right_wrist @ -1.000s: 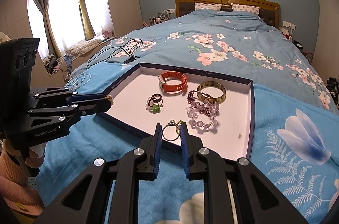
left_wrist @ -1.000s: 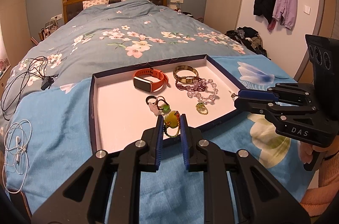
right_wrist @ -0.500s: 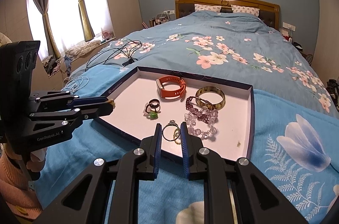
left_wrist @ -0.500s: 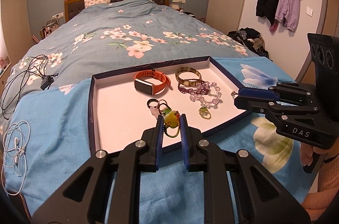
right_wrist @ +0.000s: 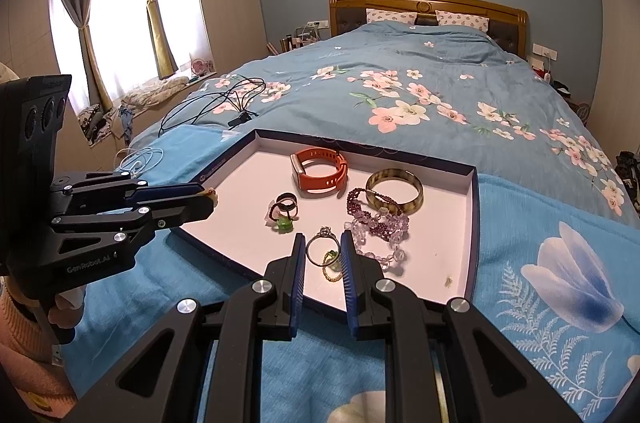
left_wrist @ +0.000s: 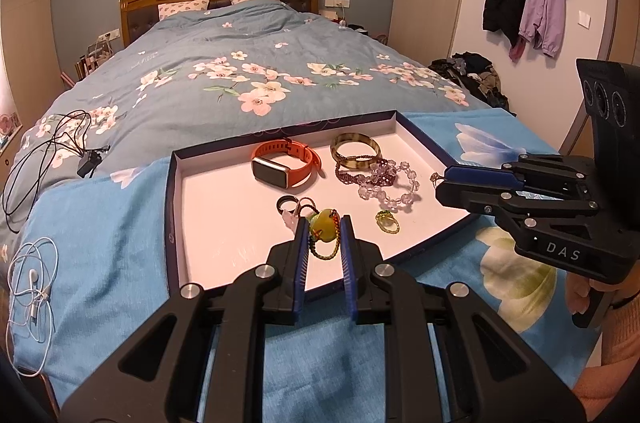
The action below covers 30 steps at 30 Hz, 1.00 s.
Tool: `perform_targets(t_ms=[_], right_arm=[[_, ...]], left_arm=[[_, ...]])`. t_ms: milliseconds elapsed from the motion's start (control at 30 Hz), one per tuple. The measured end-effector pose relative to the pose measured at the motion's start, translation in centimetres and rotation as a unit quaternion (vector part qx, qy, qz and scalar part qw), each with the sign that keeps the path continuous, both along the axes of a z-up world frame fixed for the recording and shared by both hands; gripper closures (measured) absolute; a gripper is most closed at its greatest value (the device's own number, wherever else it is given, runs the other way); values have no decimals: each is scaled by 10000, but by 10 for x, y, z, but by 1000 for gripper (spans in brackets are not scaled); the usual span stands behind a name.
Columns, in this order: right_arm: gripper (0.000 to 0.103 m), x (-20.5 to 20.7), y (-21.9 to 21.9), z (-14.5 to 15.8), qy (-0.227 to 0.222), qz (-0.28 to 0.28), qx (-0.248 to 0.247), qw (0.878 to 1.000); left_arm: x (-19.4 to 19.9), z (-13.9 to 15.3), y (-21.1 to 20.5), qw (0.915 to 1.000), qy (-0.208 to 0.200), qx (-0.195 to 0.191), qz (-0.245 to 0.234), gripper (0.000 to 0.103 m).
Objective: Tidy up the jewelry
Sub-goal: 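Lower both held rings into the box beside the other rings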
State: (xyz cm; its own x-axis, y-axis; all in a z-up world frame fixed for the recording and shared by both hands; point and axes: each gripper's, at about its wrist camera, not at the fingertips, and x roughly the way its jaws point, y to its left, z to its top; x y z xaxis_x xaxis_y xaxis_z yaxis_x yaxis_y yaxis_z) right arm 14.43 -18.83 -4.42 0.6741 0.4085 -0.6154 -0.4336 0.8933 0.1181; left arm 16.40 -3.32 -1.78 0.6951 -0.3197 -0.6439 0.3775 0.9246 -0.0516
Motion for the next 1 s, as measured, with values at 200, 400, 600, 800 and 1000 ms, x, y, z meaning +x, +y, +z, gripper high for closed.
perform_targets(t_ms=[200, 400, 600, 800, 1000], right_arm=[[87, 3, 0, -1, 15, -7, 16, 10000], [87, 6, 0, -3, 36, -1, 59, 10000], [87, 7, 0, -3, 39, 0, 56, 10000], [87, 8, 0, -3, 49, 3, 53, 10000], [87, 14, 1, -7, 91, 4, 43, 9999]], left_arm=[[0, -1, -1, 10000, -7, 11, 20, 87], [4, -2, -2, 10000, 1, 17, 33, 87], [6, -2, -3, 10000, -2, 18, 39, 87], [7, -2, -3, 10000, -3, 16, 35, 87], [7, -2, -3, 10000, 1, 15, 33, 87]])
